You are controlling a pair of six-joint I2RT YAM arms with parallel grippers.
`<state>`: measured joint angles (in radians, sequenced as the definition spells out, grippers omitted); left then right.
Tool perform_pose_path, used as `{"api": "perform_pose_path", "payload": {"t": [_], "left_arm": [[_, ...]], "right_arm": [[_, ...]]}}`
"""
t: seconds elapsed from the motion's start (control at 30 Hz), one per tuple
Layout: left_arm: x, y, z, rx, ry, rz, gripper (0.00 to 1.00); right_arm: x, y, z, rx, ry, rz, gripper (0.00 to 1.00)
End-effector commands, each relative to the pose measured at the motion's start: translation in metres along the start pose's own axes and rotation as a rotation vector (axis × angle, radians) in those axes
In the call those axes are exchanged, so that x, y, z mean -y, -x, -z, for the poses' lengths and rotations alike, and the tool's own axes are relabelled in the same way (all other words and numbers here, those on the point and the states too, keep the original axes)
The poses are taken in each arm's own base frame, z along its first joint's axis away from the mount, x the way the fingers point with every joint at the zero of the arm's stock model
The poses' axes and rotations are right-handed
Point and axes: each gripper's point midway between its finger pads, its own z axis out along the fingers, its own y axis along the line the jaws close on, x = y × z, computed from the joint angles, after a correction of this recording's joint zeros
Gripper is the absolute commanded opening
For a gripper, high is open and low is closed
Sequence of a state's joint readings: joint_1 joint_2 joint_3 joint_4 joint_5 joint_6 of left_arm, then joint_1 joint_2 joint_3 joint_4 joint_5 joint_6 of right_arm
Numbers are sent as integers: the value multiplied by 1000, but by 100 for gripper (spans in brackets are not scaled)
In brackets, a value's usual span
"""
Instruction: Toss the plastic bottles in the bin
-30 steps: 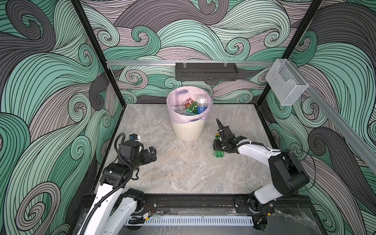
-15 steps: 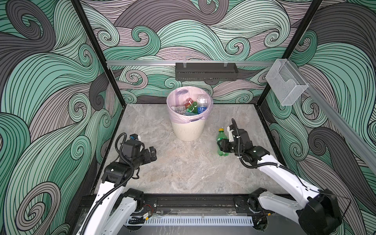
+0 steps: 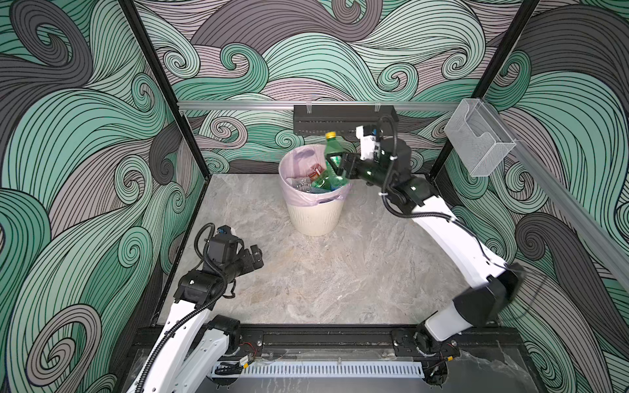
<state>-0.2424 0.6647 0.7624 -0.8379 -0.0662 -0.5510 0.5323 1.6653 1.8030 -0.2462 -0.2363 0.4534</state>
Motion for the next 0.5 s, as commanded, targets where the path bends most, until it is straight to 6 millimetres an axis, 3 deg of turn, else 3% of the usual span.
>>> {"api": "perform_pose_path", "payload": {"t": [0.0,0.1,0.33,0.47], "left_arm": [[0,4,10,25,-13,27,99],[-2,6,14,39,-5,25,99],[-6,25,2,100,57,65,99],[-22,43,-13,171,175,79,99]], "right_arm": [[1,-7,-19,-48,-26,9,94],[1,-7,-10,-30,-28,32,96],[9,-21,50,-8,-73,112,99],[33,-35,83,-24,-168,121,99]]}}
